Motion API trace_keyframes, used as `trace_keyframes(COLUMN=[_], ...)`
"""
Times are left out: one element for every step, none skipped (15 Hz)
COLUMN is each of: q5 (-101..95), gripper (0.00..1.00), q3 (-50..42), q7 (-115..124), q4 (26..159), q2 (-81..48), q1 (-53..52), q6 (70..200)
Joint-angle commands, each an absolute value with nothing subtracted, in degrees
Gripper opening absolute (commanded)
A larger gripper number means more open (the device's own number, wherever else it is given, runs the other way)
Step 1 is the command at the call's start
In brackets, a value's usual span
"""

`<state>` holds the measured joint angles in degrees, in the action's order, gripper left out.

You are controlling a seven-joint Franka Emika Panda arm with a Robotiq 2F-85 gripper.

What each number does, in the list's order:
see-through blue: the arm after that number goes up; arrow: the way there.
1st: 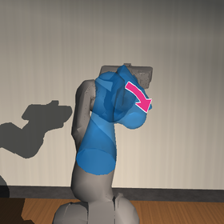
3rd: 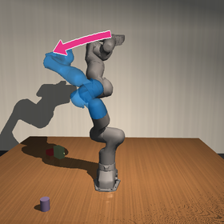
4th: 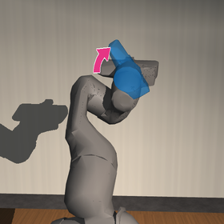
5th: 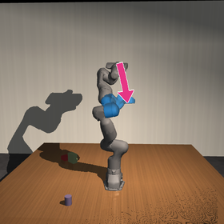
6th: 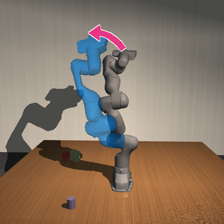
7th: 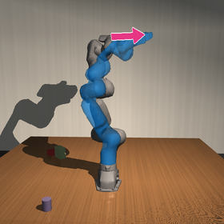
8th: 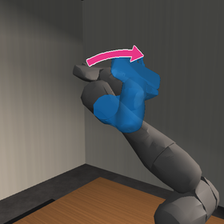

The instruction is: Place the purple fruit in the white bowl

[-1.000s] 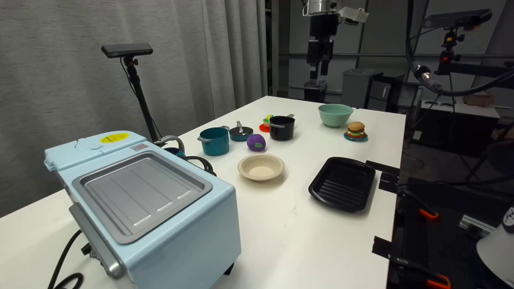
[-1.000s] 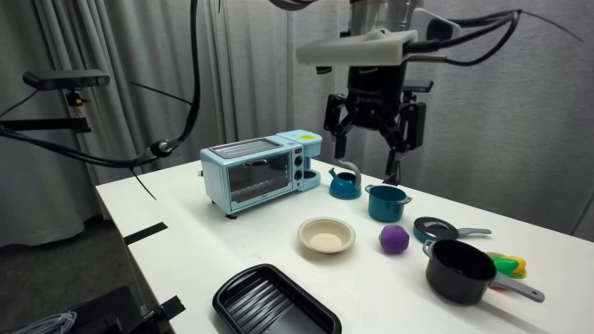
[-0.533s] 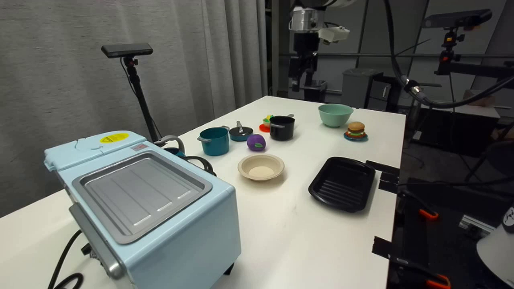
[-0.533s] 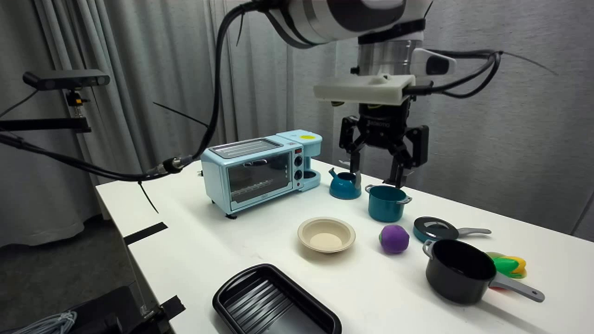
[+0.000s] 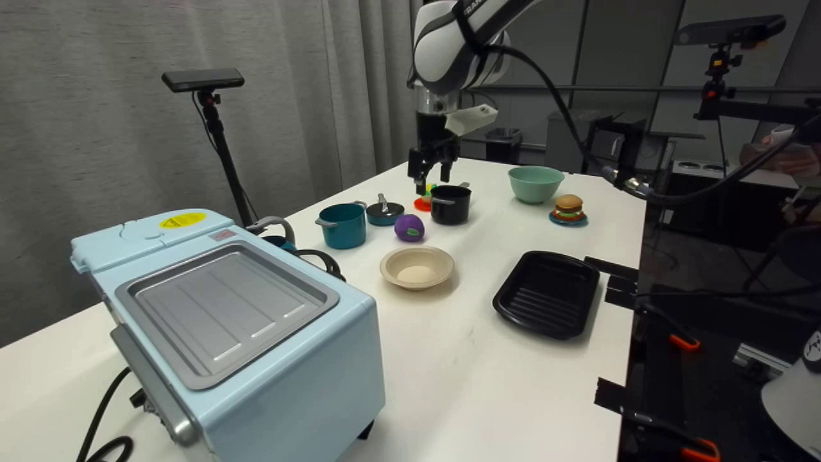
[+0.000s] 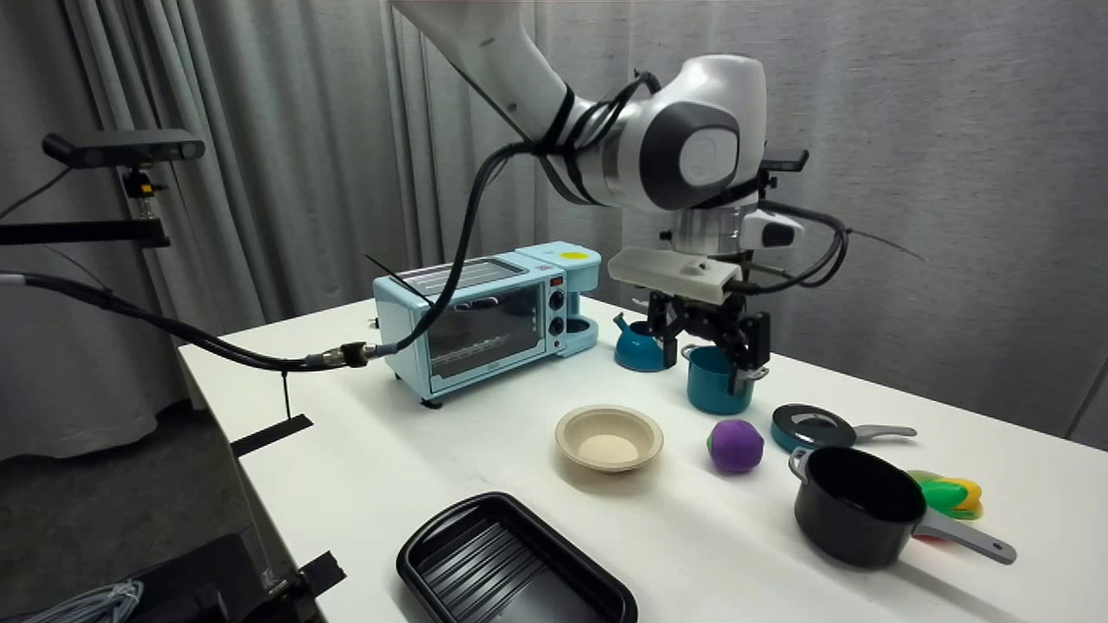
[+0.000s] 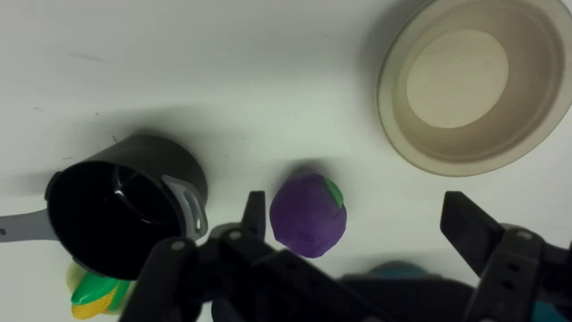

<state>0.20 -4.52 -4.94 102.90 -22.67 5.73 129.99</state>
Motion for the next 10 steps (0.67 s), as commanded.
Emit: trace_keyframes(q5=[0.8, 0.4, 0.0, -0.3, -0.6, -1.0, -1.5, -1.7, -1.7, -1.6], gripper=[1.00, 1.00, 1.00, 1.00, 1.00, 1.00, 1.00, 1.00, 1.00, 1.00], q3=[-4.1, -4.3, -4.6, -5.0, -5.4, -5.9, -6.5, -6.9, -7.3, -7.7], q7=[1.5, 3.3, 5.2, 7.0, 8.5, 9.9, 11.2, 12.3, 13.2, 14.0], q4=[92.3, 90.2, 88.0, 85.8, 84.0, 82.2, 80.6, 79.1, 77.5, 75.8], q2=[-33.5, -35.6, -37.8, -40.0, -41.7, -43.4, -45.1, -46.6, -48.1, -49.5], q1=[4.7, 4.3, 3.9, 3.5, 3.2, 3.0, 2.8, 2.8, 2.8, 2.9], q6=[129.6, 129.7, 129.7, 129.7, 129.7, 129.3, 129.0, 128.9, 128.4, 128.1])
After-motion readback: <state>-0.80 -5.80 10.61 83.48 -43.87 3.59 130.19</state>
